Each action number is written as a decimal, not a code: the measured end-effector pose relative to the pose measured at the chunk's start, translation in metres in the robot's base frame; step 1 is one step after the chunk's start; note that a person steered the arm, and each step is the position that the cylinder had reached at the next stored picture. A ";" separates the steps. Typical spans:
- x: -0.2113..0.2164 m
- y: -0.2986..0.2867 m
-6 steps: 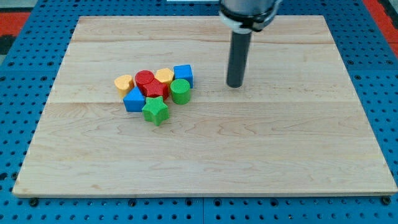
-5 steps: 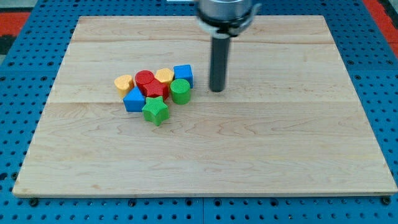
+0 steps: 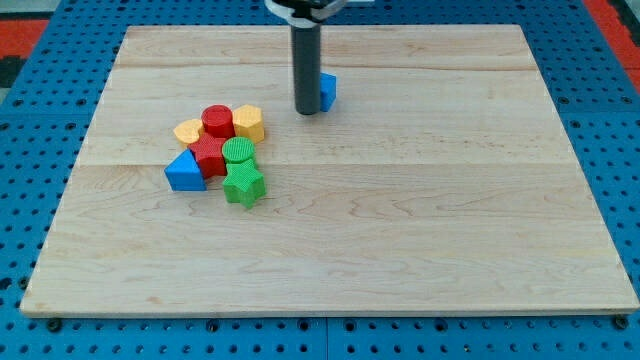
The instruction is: Move blue cube to top right
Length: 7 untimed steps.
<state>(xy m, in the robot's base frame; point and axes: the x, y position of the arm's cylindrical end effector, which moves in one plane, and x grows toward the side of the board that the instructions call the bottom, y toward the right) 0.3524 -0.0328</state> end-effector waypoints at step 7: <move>-0.053 0.165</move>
<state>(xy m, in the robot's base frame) 0.2995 0.1320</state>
